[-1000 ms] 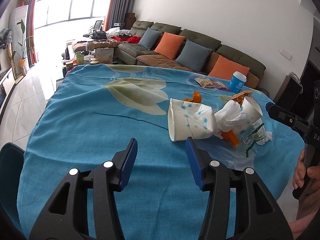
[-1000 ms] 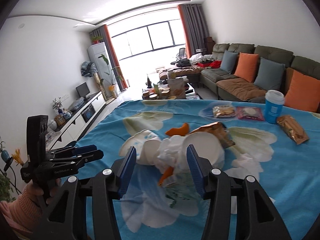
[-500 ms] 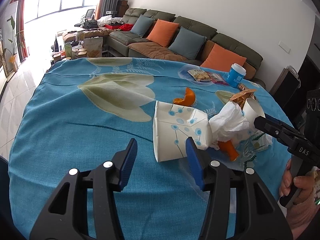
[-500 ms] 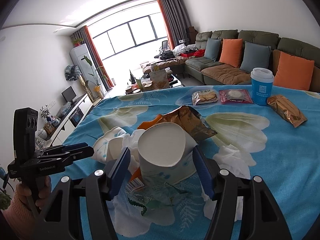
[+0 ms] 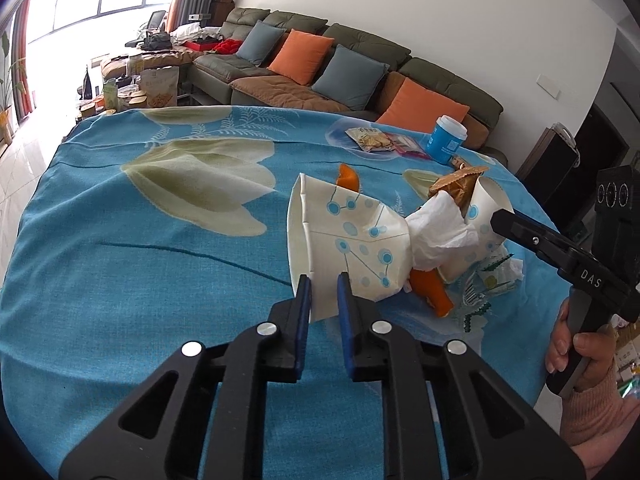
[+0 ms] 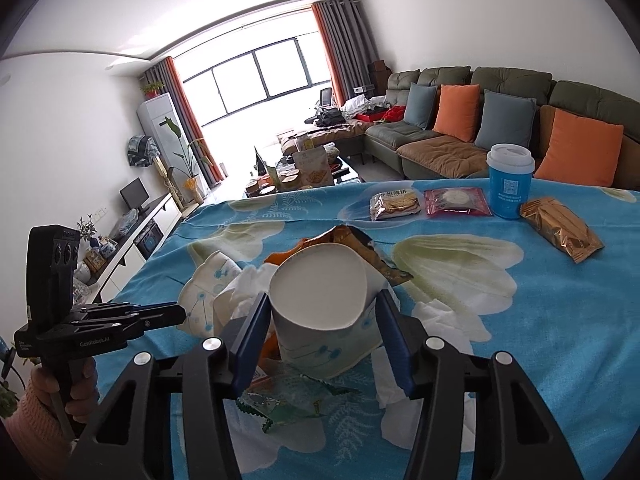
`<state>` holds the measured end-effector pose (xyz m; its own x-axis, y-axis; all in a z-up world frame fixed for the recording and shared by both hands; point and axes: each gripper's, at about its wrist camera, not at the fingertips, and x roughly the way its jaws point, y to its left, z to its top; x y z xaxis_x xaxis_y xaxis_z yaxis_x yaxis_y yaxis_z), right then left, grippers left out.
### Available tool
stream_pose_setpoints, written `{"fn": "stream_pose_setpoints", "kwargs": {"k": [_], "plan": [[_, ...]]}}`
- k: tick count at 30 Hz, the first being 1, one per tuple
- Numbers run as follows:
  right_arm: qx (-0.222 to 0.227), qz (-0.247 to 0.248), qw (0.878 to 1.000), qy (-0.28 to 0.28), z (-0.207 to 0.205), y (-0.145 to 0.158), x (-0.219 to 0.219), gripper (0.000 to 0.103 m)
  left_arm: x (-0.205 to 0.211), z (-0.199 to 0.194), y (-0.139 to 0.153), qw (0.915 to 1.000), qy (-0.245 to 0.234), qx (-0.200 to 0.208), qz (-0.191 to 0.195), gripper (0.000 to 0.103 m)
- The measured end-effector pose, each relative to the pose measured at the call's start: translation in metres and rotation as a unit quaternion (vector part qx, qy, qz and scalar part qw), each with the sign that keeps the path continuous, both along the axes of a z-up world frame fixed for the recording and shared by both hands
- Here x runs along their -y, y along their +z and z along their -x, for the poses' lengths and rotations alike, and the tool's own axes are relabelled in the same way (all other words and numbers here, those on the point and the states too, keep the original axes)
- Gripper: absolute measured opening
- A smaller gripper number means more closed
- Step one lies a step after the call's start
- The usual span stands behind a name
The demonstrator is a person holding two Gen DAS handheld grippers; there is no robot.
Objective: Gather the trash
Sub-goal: 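Grasp the rim of the white paper cup with the right tool, then grasp the blue-dotted paper cup with left tool while right holds its cup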
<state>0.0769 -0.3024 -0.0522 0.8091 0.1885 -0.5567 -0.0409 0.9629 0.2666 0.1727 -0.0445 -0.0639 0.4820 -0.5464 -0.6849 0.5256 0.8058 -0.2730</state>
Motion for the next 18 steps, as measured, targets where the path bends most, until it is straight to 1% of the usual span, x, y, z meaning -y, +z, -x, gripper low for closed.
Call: {"fn": "stream_pose_setpoints", "kwargs": {"k": [5, 10, 14, 15, 16, 17, 18], "plan": [[0.012, 0.004, 1.0, -0.003, 0.008, 0.01, 0.003, 0.052, -0.005, 0.011, 0.008, 0.9999, 0.004, 0.013, 0.004, 0.003], [0.026, 0.006, 1.0, -0.004, 0.018, 0.022, 0.006, 0.052, -0.019, 0.024, 0.018, 0.9994, 0.011, 0.027, 0.018, 0.001], [0.039, 0.009, 0.999, -0.007, 0.024, 0.033, 0.007, 0.052, -0.027, 0.031, 0.022, 0.9992, 0.008, 0.028, 0.026, 0.001], [0.042, 0.009, 0.999, -0.007, 0.026, 0.035, 0.007, 0.052, -0.028, 0.031, 0.021, 0.9993, 0.008, 0.025, 0.026, 0.003], [0.045, 0.009, 0.999, -0.007, 0.028, 0.037, 0.007, 0.052, -0.028, 0.031, 0.02, 0.9994, 0.009, 0.023, 0.023, 0.008], [0.047, 0.007, 0.999, -0.007, 0.03, 0.038, 0.008, 0.052, -0.027, 0.03, 0.018, 0.9996, 0.006, 0.019, 0.019, 0.02], [0.049, 0.004, 0.999, -0.006, 0.031, 0.039, 0.008, 0.052, -0.024, 0.03, 0.016, 0.9997, 0.005, 0.02, 0.015, 0.026]]}}
